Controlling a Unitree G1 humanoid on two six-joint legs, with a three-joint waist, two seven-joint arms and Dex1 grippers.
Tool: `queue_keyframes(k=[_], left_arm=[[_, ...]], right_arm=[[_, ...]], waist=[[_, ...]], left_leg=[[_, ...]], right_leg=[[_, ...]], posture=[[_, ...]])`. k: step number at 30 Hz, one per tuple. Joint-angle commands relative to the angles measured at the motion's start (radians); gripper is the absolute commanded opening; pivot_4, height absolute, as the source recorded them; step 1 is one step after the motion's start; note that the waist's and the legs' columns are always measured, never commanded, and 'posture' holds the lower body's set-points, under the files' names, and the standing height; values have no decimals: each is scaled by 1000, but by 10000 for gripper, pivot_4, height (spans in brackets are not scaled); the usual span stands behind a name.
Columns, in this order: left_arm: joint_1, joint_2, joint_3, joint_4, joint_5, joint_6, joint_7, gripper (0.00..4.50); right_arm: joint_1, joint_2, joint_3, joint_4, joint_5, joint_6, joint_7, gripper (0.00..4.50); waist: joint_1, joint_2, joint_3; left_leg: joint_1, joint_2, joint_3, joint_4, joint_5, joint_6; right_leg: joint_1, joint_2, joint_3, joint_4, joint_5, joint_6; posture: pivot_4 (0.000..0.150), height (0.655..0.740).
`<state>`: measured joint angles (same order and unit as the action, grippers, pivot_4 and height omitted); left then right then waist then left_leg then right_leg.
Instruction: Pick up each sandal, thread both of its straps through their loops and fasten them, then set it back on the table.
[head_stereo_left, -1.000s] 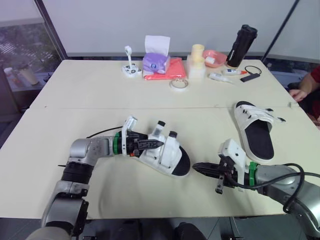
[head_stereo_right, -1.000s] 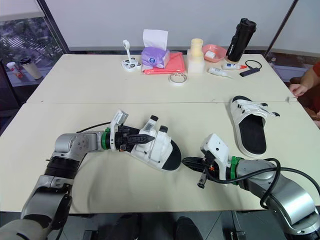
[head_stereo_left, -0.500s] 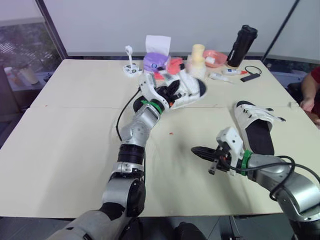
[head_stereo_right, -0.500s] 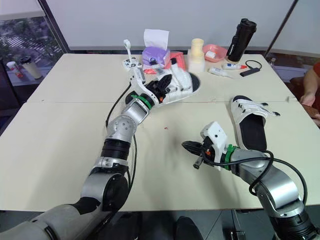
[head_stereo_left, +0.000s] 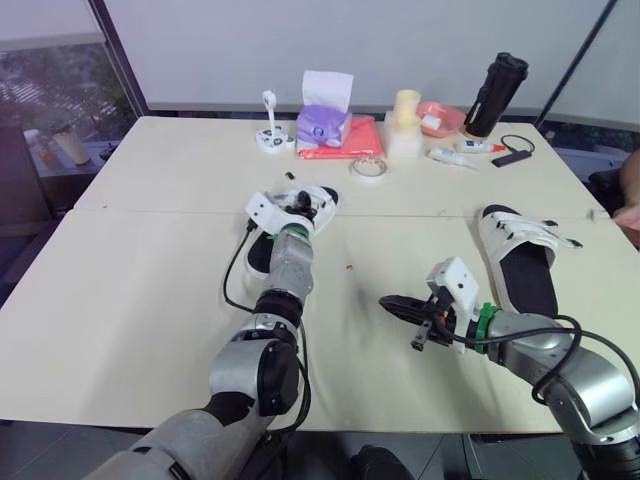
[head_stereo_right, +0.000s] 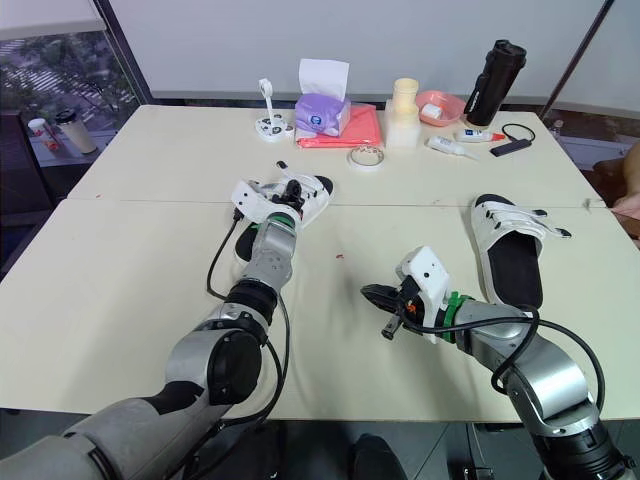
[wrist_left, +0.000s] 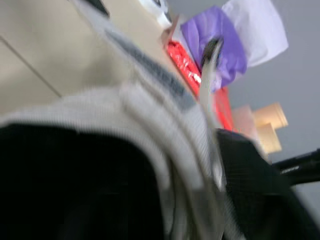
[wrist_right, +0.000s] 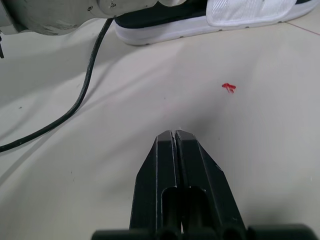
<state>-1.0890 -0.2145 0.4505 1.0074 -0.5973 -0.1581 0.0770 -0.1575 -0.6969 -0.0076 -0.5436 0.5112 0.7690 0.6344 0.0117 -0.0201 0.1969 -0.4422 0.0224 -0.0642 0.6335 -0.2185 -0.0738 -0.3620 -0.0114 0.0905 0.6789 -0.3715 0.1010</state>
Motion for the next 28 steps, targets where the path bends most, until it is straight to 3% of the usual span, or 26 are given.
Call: queue_keyframes(k=[1,3,5,7,9,12,15,22,28], left_arm=[[15,-88,-21,-52,4,7,3,42778],[35,-78,-14,-112,-33,54,-7,44049],[75,-45,-54,-236,-71,242,-39,44049],[151,16,-169,-410,-29,430,-59,44049],[258,81,-232,-640,-83,634,-78,44049],[376,245,-348,-909,-94,917,-119,44049],[445,432,-456,-1126,-88,1077,-213,44049],[544,891,-566,-1401,-5,1057,-568,44049],[765,999,-446,-1502,-65,1026,-699,44049]], right_arm=[[-3,-2,-4,-14,-12,-12,-3,0],[-4,2,0,-13,-15,-13,-2,0],[-1,9,-15,-11,-1,-8,1,0],[0,18,-51,-2,27,3,3,0],[0,11,-71,14,39,2,17,0],[-3,5,-91,51,55,-4,43,0],[-4,-3,-106,80,74,-7,80,0],[-27,-57,-125,195,56,-52,173,0],[-48,-76,-139,256,62,-63,214,0]], waist=[[0,0,0],[-3,0,0],[-5,0,0],[-9,1,-1],[-12,2,-1],[-24,2,-1],[-28,2,-1],[-28,3,-1],[-28,2,-1]], left_leg=[[0,0,0,0,0,0],[1,0,0,1,1,0],[1,0,0,1,2,0],[1,0,0,0,2,-1],[1,0,0,0,3,-2],[1,2,-1,0,5,-5],[2,2,-1,0,7,-8],[6,0,-1,-2,8,-3],[10,4,0,-4,8,-3]], right_leg=[[0,0,0,1,0,0],[0,0,0,3,0,0],[-1,0,0,4,0,0],[-1,0,0,5,0,0],[-1,0,1,5,0,0],[-1,0,1,6,0,0],[-1,1,1,9,0,0],[2,1,1,10,0,-1],[5,0,2,8,0,-1]], posture=[[1500,7400],[1500,7400],[1500,7400],[1500,7400],[1500,7400],[1500,7400],[1500,7400],[1500,7400],[1500,7400]])
